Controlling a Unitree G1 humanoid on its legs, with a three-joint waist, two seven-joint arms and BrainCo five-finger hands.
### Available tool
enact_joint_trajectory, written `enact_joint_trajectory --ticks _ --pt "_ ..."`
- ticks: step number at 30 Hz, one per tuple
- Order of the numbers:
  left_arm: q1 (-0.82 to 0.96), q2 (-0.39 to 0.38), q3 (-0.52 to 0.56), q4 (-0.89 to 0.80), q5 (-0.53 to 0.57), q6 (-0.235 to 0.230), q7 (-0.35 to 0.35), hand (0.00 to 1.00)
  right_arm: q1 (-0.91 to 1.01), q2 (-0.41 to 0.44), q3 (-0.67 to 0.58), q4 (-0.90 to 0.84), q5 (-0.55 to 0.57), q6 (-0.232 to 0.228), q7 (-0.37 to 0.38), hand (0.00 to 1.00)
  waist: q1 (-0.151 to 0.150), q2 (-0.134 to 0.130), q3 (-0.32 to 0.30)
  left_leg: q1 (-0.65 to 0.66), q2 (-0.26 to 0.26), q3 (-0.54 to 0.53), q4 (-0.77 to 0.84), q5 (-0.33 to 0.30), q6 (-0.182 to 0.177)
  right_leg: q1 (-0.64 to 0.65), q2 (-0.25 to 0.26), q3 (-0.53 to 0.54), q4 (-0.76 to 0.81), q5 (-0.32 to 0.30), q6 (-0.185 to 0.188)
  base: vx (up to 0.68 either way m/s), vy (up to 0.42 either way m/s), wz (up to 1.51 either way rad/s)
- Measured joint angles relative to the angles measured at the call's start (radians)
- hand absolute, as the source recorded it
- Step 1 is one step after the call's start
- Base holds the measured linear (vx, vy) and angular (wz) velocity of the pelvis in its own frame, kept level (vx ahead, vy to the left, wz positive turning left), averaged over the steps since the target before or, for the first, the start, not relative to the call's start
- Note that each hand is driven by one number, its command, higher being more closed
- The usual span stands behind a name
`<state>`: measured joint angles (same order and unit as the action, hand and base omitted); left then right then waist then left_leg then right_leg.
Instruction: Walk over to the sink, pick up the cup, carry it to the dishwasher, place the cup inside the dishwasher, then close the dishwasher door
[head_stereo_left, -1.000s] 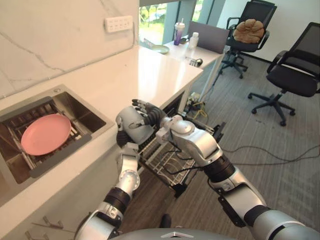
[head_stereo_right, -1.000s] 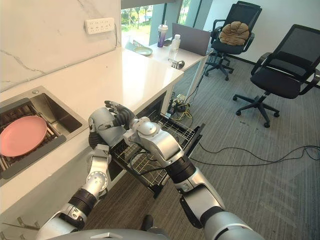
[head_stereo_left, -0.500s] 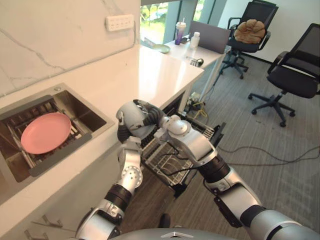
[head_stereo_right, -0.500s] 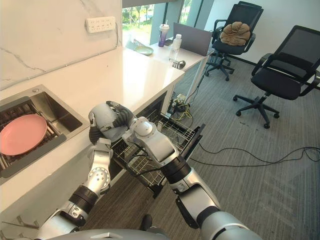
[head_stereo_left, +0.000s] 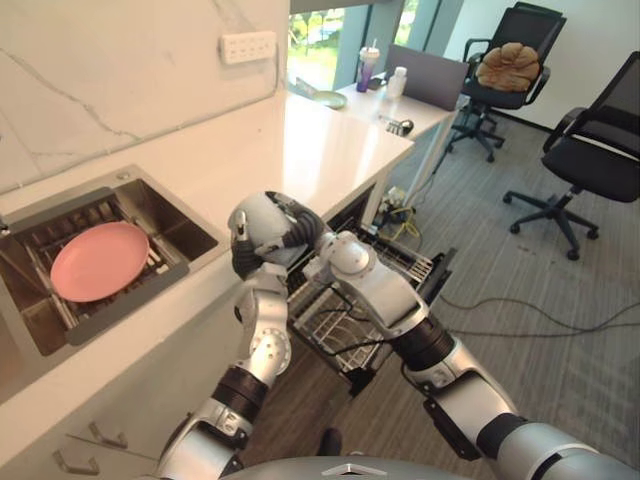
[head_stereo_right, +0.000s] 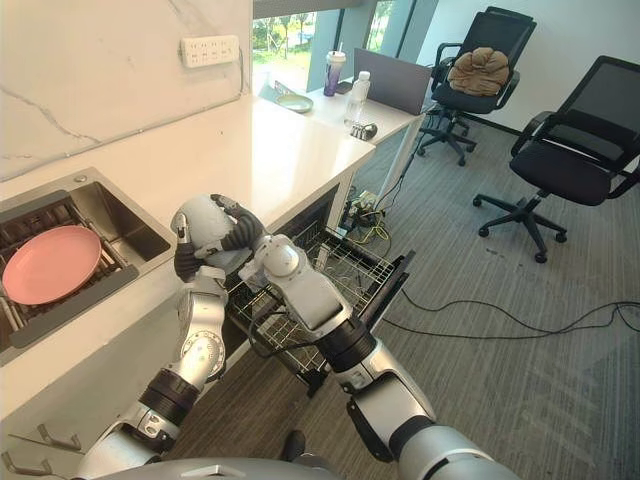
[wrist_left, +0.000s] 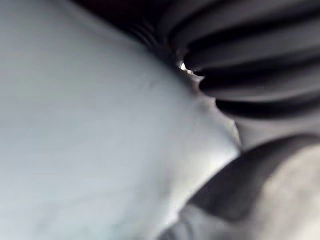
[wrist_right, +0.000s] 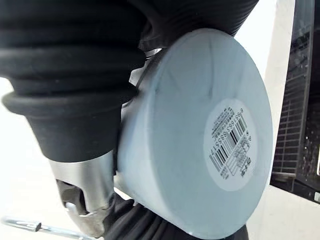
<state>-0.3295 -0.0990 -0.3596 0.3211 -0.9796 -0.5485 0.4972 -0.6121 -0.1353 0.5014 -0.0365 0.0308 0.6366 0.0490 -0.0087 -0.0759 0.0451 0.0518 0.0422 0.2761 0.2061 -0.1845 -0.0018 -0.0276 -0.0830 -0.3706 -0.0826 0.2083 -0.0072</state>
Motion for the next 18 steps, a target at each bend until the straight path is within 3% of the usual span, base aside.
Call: enact_joint_trajectory --ticks 4,9,10,13,18 --pt "-0.003 0.000 -0.012 -0.001 0.125 0.030 0.064 1.00 0.040 -0.007 0.005 -0.039 0.001 0.001 -0.054 0.00 0.000 0.003 0.000 0.000 0.000 -0.002 0.000 -0.009 -0.010 0.009 0.000 -0.001 0.000 -0.007 -0.002 -0.02 0.049 0.01" --pt "-0.038 0.000 -0.037 -0.001 0.202 0.065 0.104 1.00 0.063 -0.049 0.006 -0.098 0.046 0.000 -0.137 0.00 0.005 0.013 0.001 0.000 0.000 -0.004 0.001 -0.009 -0.010 0.009 0.000 -0.002 0.000 -0.008 -0.003 -0.01 0.042 0.00" --pt "-0.044 0.000 -0.037 -0.001 0.221 0.074 0.109 1.00 0.064 -0.056 0.006 -0.104 0.058 0.000 -0.151 1.00 0.005 0.014 0.001 0.000 0.000 -0.004 0.001 -0.009 -0.011 0.009 0.000 -0.002 0.000 -0.008 -0.003 0.00 0.052 0.00" --pt "-0.058 0.000 -0.037 -0.001 0.331 0.111 0.136 1.00 0.078 -0.093 0.005 -0.134 0.165 -0.020 -0.214 1.00 0.006 0.021 -0.003 0.000 0.001 -0.005 0.001 -0.010 -0.012 0.009 -0.001 -0.009 0.000 -0.009 -0.003 0.01 0.051 0.03" --pt "-0.061 0.003 -0.038 -0.021 0.527 0.193 0.156 1.00 0.139 -0.148 0.004 -0.177 0.302 -0.115 -0.289 1.00 0.013 0.025 -0.004 -0.015 0.000 -0.029 0.022 -0.012 -0.016 0.009 -0.006 -0.030 0.000 -0.006 -0.005 0.00 0.062 0.13"
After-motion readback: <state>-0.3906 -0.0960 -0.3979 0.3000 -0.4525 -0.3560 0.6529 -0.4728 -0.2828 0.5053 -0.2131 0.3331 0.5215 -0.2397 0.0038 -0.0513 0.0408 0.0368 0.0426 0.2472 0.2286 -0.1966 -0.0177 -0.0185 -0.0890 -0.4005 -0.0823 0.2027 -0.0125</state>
